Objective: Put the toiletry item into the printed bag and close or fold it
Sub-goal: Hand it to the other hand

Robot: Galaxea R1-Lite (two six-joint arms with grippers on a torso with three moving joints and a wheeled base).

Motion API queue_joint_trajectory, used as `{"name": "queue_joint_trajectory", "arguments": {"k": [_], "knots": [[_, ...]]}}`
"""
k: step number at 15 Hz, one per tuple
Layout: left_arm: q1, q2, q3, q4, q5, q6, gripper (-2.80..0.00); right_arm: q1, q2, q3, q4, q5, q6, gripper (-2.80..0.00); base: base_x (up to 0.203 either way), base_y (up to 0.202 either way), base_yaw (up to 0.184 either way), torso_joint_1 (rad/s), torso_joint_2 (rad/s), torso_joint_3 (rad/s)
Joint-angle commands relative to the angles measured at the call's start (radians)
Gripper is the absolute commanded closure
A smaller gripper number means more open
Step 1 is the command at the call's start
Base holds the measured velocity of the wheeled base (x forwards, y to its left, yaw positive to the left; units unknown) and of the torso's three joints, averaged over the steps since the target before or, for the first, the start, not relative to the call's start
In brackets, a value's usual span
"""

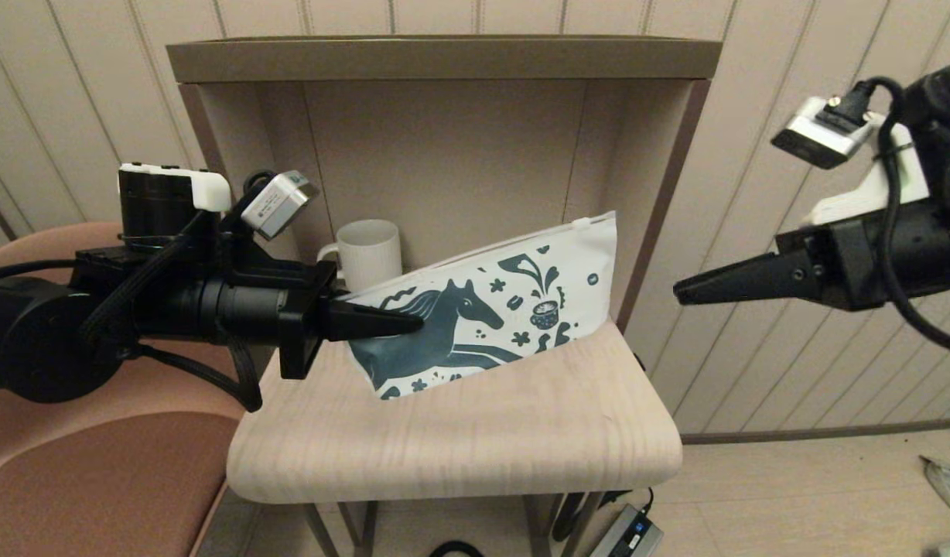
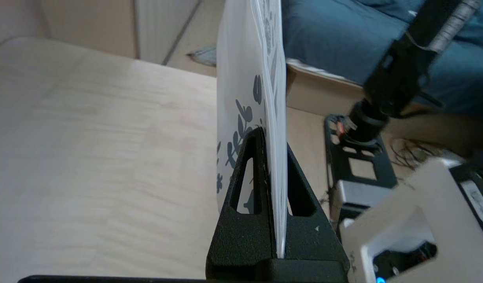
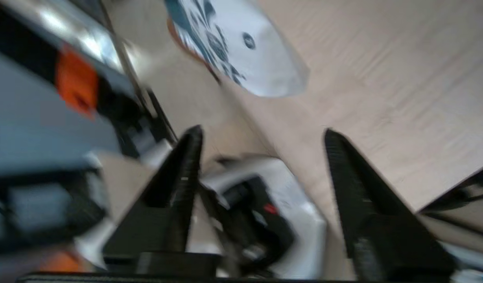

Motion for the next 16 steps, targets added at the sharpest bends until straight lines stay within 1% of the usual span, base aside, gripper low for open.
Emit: {"name": "queue_joint_trajectory", "arguments": {"k": [1,2,4,6,8,13,14,16], "knots": [[-0.003,-0.003,0.001,0.0,-0.027,0.008,0.0,0.016,0.037,-0.003,0.007,-0.001,-0.154,-2.8,0.0,0.0,0.0,0.0,0.0,0.0],[-0.01,-0.003,0.001,0.0,-0.032,0.008,0.0,0.033,0.045,0.005,-0.045,0.001,-0.179,-2.8,0.0,0.0,0.0,0.0,0.0,0.0],[-0.013,-0.014,0.003,0.0,-0.033,0.008,0.0,0.079,0.035,0.061,-0.129,0.007,-0.258,-2.8,0.0,0.0,0.0,0.0,0.0,0.0],[-0.013,-0.019,0.001,-0.003,-0.036,0.009,0.0,0.139,0.019,0.069,-0.16,0.009,-0.286,-2.8,0.0,0.0,0.0,0.0,0.0,0.0],[-0.012,-0.026,-0.001,-0.003,-0.041,0.009,0.0,0.192,0.032,0.041,-0.163,0.009,-0.295,-2.8,0.0,0.0,0.0,0.0,0.0,0.0],[-0.012,-0.025,0.003,-0.004,-0.046,0.019,0.0,0.247,0.087,-0.062,-0.148,0.013,-0.296,-2.8,0.0,0.0,0.0,0.0,0.0,0.0],[-0.012,-0.026,0.004,-0.003,-0.046,0.031,0.0,0.252,0.093,-0.075,-0.135,0.013,-0.295,-2.8,0.0,0.0,0.0,0.0,0.0,0.0],[-0.011,-0.028,0.004,-0.003,-0.046,0.032,0.0,0.276,0.108,-0.105,-0.081,0.012,-0.297,-2.8,0.0,0.0,0.0,0.0,0.0,0.0]]}}
